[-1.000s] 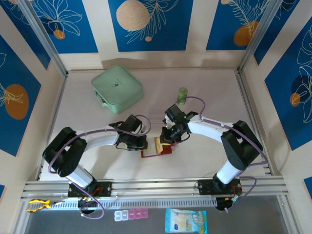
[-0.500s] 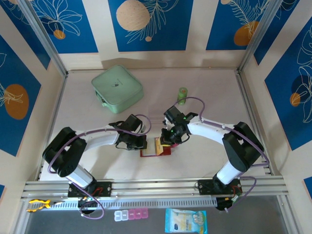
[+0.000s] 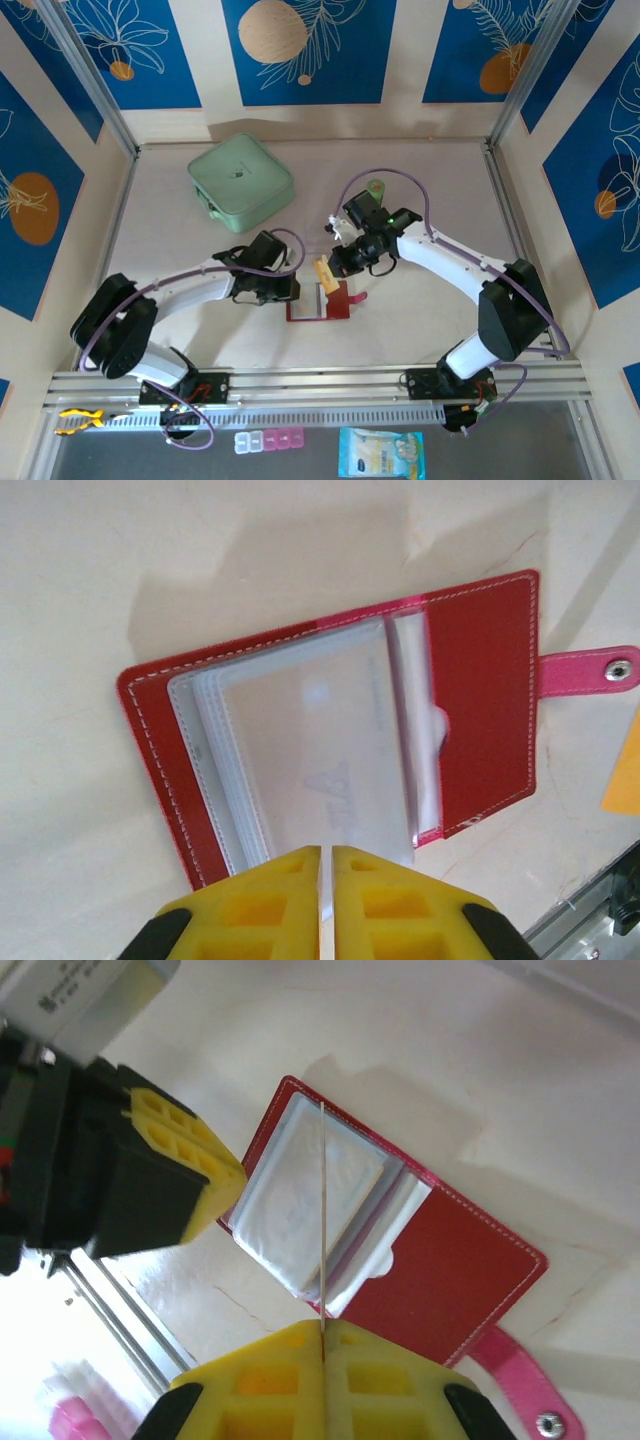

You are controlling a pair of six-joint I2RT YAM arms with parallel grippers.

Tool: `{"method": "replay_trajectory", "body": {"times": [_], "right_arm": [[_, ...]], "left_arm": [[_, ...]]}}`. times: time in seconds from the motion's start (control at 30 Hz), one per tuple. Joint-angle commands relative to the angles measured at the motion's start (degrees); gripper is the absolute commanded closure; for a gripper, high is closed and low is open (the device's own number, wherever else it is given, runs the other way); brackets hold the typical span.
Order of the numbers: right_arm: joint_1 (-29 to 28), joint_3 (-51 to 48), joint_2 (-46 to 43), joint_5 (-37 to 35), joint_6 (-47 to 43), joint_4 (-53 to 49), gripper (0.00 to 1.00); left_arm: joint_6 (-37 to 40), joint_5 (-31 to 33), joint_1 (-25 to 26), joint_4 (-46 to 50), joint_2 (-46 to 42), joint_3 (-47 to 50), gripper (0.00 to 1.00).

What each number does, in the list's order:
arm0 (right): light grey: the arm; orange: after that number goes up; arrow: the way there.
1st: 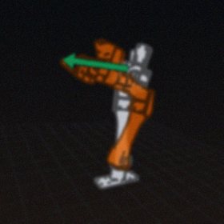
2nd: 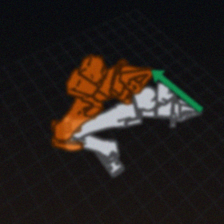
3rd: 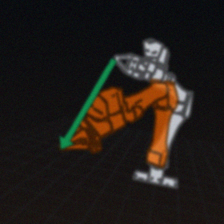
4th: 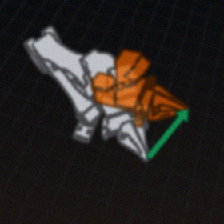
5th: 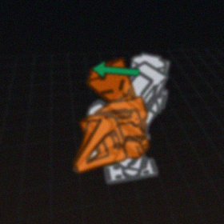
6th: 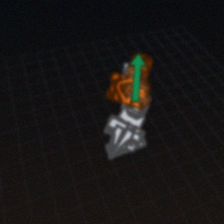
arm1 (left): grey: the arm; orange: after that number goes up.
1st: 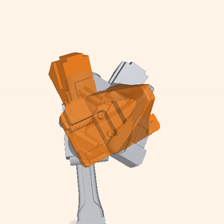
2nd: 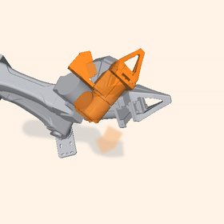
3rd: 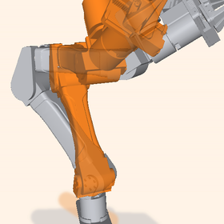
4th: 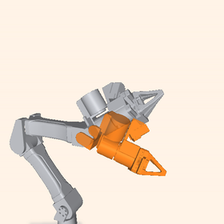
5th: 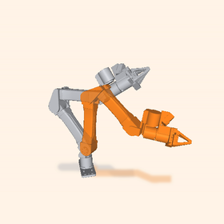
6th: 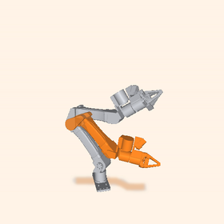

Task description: Take the credit cards out of the card holder

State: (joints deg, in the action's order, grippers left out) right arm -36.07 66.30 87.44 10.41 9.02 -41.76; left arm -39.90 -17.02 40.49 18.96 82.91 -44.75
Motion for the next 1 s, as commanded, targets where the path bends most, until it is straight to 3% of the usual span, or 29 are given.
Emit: {"method": "replay_trajectory", "body": {"times": [0.0,0.07,0.17,0.4,0.6,0.97], "right_arm": [[2.8,5.2,0.4,-0.3,-19.6,-5.5,0.99],[3.7,8.3,1.8,-1.6,-28.2,-7.9,1.0],[2.5,12.4,4.3,-9.1,-39.8,-11.5,1.0],[3.4,25.6,12.9,-12.1,-54.2,-16.0,1.0],[4.9,38.7,24.1,-12.4,-58.8,-21.9,1.0],[6.8,51.9,37.7,-11.3,-62.7,-27.7,1.0]], "left_arm": [[1.4,2.7,-1.1,2.4,-3.4,-0.1,0.88],[1.2,3.3,-1.5,2.7,-4.9,0.5,0.88],[1.0,3.7,-2.8,3.1,-7.1,1.5,0.88],[1.2,4.0,-5.5,5.3,-11.6,2.9,0.87],[1.0,3.7,-6.7,6.0,-13.4,4.4,0.87],[1.3,2.4,-8.7,5.9,-13.3,5.2,0.87]]}}
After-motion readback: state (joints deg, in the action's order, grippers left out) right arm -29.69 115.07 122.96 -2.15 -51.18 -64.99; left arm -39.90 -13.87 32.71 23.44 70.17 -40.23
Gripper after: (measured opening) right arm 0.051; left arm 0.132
